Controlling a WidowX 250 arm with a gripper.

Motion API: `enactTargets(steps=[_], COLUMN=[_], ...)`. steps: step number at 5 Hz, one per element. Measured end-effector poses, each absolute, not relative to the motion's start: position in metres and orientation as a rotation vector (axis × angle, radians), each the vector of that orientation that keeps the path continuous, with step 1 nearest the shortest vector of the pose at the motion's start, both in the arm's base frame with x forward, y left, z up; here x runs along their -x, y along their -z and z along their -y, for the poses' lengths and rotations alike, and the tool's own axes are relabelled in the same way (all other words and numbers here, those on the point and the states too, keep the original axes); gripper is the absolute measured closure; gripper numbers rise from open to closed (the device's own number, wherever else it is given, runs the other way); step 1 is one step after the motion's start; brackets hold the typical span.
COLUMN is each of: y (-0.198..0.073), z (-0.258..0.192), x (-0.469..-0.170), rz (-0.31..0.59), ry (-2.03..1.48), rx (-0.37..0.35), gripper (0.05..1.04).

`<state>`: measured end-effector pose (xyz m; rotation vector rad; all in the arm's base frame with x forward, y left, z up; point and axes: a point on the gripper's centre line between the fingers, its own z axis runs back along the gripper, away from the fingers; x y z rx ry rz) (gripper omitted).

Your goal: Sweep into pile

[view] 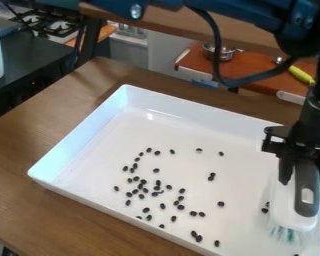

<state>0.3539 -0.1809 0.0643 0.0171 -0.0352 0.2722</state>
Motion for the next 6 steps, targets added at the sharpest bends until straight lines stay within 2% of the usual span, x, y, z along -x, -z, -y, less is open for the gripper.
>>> enactTargets(steps=[3,6], y=[-0.062,-0.063], z=[0.106,0.029], x=[-0.342,-0.319], rz=[-0.066,-0.090], ry=[-0.333,-0.409], rx=[-0.020,-0.024], gripper=[0.585,0.585])
